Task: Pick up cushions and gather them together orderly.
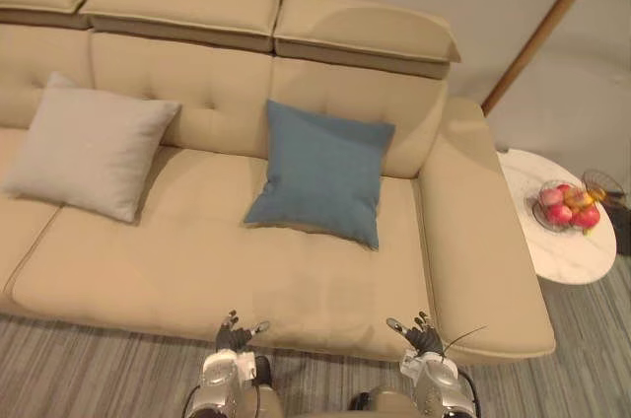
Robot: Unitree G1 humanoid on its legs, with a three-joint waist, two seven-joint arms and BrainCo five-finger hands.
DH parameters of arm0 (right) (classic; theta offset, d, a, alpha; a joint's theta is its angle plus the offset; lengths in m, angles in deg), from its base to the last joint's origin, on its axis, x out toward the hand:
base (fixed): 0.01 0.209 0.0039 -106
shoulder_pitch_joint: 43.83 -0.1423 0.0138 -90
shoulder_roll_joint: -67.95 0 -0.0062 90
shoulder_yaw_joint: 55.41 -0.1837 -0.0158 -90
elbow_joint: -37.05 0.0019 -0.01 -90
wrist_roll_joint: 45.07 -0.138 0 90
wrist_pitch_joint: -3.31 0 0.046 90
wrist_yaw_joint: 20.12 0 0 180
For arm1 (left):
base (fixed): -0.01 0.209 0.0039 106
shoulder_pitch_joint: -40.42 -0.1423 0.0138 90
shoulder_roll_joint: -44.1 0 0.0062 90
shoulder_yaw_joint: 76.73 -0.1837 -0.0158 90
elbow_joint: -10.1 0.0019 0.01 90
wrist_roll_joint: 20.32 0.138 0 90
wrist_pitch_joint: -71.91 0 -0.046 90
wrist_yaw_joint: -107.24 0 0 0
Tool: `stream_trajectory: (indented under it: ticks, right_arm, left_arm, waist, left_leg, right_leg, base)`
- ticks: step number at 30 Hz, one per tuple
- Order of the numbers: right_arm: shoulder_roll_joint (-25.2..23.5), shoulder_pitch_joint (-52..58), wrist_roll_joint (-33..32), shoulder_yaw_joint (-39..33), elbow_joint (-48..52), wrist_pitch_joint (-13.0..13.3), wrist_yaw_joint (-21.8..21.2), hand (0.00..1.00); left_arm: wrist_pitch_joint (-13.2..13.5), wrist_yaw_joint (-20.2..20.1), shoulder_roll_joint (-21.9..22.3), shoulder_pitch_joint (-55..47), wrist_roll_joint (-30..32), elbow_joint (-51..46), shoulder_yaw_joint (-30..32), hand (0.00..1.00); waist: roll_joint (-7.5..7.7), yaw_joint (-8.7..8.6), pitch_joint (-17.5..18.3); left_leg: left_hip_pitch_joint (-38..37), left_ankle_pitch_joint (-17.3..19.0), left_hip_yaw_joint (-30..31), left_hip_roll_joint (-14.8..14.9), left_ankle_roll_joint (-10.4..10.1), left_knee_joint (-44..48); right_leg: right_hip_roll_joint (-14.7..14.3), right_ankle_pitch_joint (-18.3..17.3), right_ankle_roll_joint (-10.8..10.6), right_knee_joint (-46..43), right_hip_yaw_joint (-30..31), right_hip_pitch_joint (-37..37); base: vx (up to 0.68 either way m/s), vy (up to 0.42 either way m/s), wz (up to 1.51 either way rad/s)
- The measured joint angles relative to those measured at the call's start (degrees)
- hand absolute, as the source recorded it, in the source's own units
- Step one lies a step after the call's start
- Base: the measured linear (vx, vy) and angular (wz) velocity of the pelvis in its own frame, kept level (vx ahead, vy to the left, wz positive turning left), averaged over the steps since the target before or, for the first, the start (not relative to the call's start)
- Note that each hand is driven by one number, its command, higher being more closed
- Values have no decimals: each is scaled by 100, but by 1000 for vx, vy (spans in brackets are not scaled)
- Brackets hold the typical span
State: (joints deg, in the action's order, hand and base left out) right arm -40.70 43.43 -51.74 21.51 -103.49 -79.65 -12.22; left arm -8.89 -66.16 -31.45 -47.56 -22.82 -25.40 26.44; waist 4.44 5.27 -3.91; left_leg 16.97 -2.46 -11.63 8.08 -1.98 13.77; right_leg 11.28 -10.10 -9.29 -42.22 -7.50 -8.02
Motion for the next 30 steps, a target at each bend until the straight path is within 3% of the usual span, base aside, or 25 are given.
stream_trajectory:
  ticks: [1,3,4,6,7,8,9,10,11,12,13,15,16,17,19,20,23,30]
  right_arm:
    - [50,-99,0,-25,0,0,7,0]
    - [98,-66,-2,-20,-13,2,65,0]
    - [89,-63,-3,-9,-11,6,116,0]
    - [103,-58,0,19,-13,8,171,0]
    - [95,-60,0,46,-23,-2,219,0]
    - [95,17,-2,35,-45,-19,246,0]
    - [94,167,-2,24,-81,-64,285,0]
    - [123,180,-1,18,-225,-98,322,0]
    - [125,184,0,20,-227,-104,328,0]
    - [139,205,2,25,-227,-108,329,0]
    - [176,296,19,18,-236,-110,325,0]
    - [172,405,161,-28,-329,-174,323,0]
    - [209,404,223,-103,-463,-199,306,0]
    - [56,365,225,-298,-704,-262,259,0]
    - [-86,401,225,-460,-814,-316,204,0]
    - [-92,386,226,-560,-914,-316,200,0]
    - [3,373,225,-832,-1148,-320,203,0]
    - [72,382,226,-1174,-1267,-321,213,0]
  left_arm:
    - [-11,23,128,-6,-8,3,118,0]
    - [0,77,303,-217,-61,4,130,0]
    - [7,86,379,-329,-120,-14,107,0]
    - [1,91,364,-257,-126,27,2,0]
    - [0,89,382,-264,-122,72,-93,0]
    - [-3,88,379,-275,-120,82,-130,0]
    - [-3,85,375,-276,-111,73,-134,0]
    - [-1,88,342,-265,-108,27,-133,0]
    - [-3,89,336,-258,-108,28,-133,0]
    - [-4,89,352,-258,-106,35,-137,0]
    - [-4,87,406,-239,-101,79,-141,0]
    - [-21,82,462,-233,-84,143,-143,0]
    - [-66,80,483,-262,-57,224,-140,0]
    - [-105,73,379,-288,-33,282,-156,0]
    - [-113,76,225,-313,-26,290,-160,0]
    - [-120,78,155,-353,10,314,-164,0]
    - [-123,79,20,-468,26,413,-183,0]
    - [-157,75,-108,-588,220,689,-181,0]
  waist:
    - [-173,59,-67]
    - [-328,147,-31]
    - [-376,201,-4]
    - [-470,241,-13]
    - [-574,234,-36]
    - [-586,187,-34]
    - [-499,125,-55]
    - [-378,142,-51]
    - [-340,133,-53]
    - [-321,86,-47]
    - [-343,77,-26]
    - [-406,72,17]
    - [-565,20,83]
    - [-445,-44,116]
    - [-242,-74,231]
    - [-223,-152,242]
    - [-292,-223,247]
    - [-303,-246,345]
  left_leg:
    - [38,-12,-10,77,-15,90]
    - [61,-106,-13,233,-152,64]
    - [182,-230,-11,309,-299,69]
    - [419,-483,9,472,-379,2]
    - [417,-762,-6,586,-348,-206]
    - [370,-848,-57,602,-339,-344]
    - [308,-693,-73,629,-369,-317]
    - [293,-387,-54,565,-368,335]
    - [302,-188,-24,511,-299,617]
    - [298,238,35,446,-227,1230]
    - [247,744,175,450,-250,1840]
    - [34,1389,361,487,-381,2306]
    - [-52,1746,388,515,-487,2126]
    - [-150,1803,335,299,-378,1739]
    - [-252,1616,276,66,-265,1345]
    - [-288,1553,284,-48,-195,1224]
    - [-356,1494,295,-279,-145,1003]
    - [-702,1319,451,-443,-154,582]
  right_leg:
    - [-133,-231,1,187,-8,113]
    - [-346,-624,89,828,-154,492]
    - [-435,-969,247,1366,-288,682]
    - [-618,-1184,568,1810,-465,703]
    - [-746,-1140,646,1846,-556,651]
    - [-751,-1109,698,1845,-670,636]
    - [-666,-1070,781,1846,-902,652]
    - [-477,-1013,812,1856,-985,638]
    - [-400,-964,781,1865,-974,618]
    - [-279,-844,741,1905,-961,582]
    - [-215,-710,673,1983,-925,550]
    - [-195,-568,539,2062,-842,519]
    - [-266,-500,413,2072,-782,473]
    - [-230,-445,279,2261,-604,441]
    - [-174,-322,315,2521,-414,444]
    - [-186,-205,372,2735,-310,527]
    - [-142,84,395,3161,-95,699]
    - [-185,122,383,3471,-18,967]
  base:
    - [-229,-109,9]
    - [-255,-175,3]
    - [-253,-229,-3]
    - [-325,-209,-11]
    - [-347,-154,2]
    - [-340,-74,26]
    - [-339,3,12]
    - [-272,19,-3]
    - [-224,52,-25]
    - [-156,107,-20]
    - [-205,214,-21]
    - [-121,305,-12]
    - [-88,371,1]
    - [-85,343,1]
    - [-34,147,5]
    - [-37,112,21]
    - [-69,161,18]
    - [14,-12,0]
